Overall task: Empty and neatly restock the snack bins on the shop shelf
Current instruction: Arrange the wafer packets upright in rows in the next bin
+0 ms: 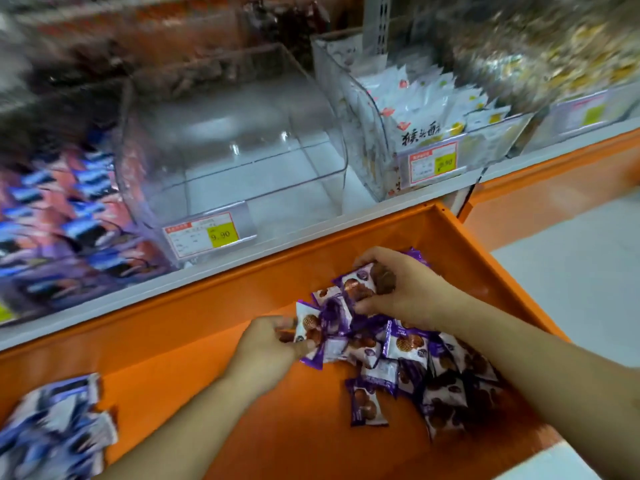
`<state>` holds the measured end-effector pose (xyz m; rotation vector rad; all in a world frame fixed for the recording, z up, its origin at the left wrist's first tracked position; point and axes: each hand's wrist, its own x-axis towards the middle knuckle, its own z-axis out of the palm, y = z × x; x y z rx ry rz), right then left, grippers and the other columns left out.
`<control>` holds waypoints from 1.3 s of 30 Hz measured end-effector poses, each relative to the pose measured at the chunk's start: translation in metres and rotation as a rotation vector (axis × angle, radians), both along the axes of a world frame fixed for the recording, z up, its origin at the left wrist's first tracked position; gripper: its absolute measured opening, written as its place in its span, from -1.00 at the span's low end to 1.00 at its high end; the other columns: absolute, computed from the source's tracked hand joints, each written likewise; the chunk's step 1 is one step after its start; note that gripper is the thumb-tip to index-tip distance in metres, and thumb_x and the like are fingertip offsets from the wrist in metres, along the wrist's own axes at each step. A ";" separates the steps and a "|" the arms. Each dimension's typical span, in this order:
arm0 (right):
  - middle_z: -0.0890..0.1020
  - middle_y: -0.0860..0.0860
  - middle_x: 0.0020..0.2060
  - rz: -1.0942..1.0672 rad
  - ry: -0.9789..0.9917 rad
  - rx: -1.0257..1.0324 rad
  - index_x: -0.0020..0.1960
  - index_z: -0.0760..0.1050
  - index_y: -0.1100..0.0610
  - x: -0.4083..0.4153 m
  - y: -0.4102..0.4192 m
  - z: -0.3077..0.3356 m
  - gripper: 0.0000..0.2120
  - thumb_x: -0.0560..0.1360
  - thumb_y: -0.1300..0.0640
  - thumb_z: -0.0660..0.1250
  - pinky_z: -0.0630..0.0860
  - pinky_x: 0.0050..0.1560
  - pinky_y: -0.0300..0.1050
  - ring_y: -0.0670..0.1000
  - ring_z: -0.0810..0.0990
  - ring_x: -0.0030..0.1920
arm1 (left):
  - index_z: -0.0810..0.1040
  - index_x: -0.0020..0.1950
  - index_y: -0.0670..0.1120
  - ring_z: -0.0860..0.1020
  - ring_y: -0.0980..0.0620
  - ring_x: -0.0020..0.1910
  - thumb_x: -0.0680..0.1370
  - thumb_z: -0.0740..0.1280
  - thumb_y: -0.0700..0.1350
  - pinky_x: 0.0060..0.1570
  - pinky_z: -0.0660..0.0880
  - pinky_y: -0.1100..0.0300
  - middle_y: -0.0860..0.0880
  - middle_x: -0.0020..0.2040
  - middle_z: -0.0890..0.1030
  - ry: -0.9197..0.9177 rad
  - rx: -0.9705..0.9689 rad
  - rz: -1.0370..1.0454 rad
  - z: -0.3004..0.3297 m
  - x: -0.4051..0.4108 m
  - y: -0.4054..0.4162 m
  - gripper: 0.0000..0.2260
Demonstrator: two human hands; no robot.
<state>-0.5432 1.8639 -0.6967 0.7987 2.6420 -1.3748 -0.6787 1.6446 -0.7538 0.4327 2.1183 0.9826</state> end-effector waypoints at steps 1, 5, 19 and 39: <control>0.61 -0.17 0.11 0.020 0.004 -0.015 0.31 0.44 -0.28 -0.001 -0.010 0.014 -0.37 0.37 -0.02 0.67 0.66 0.14 -0.05 -0.12 0.64 0.10 | 0.66 -0.08 -0.03 0.67 0.14 -0.19 0.46 0.59 -0.22 -0.25 0.49 0.38 0.13 -0.23 0.73 -0.002 0.027 0.008 0.016 -0.003 -0.015 -0.83; 0.66 -0.16 0.12 0.063 0.094 -0.055 0.30 0.47 -0.20 0.004 -0.048 0.085 -0.38 0.37 0.11 0.68 0.59 0.10 -0.22 -0.18 0.62 0.13 | 0.65 -0.10 -0.02 0.61 0.14 -0.21 0.49 0.58 -0.18 -0.21 0.45 0.35 0.12 -0.24 0.68 0.075 0.134 -0.019 0.088 -0.004 -0.068 -0.86; 0.59 -0.18 0.16 0.045 0.387 -0.005 0.15 0.63 -0.37 0.026 -0.181 0.217 -0.59 0.53 0.15 0.55 0.66 0.06 -0.07 -0.14 0.66 0.01 | 0.66 0.14 0.31 0.67 -0.13 0.04 0.38 0.56 0.29 0.16 0.61 -0.13 -0.12 0.05 0.71 0.288 0.400 0.013 0.249 0.022 -0.167 -0.64; 0.62 -0.07 0.00 0.022 0.336 0.519 0.07 0.65 -0.04 -0.280 -0.057 0.129 -0.76 0.44 0.11 0.57 0.49 -0.02 -0.15 0.01 0.59 -0.01 | 0.61 -0.06 0.16 0.59 0.35 -0.12 0.47 0.57 0.00 -0.20 0.41 0.57 0.40 -0.16 0.63 0.650 0.489 0.278 0.225 -0.129 -0.112 -0.83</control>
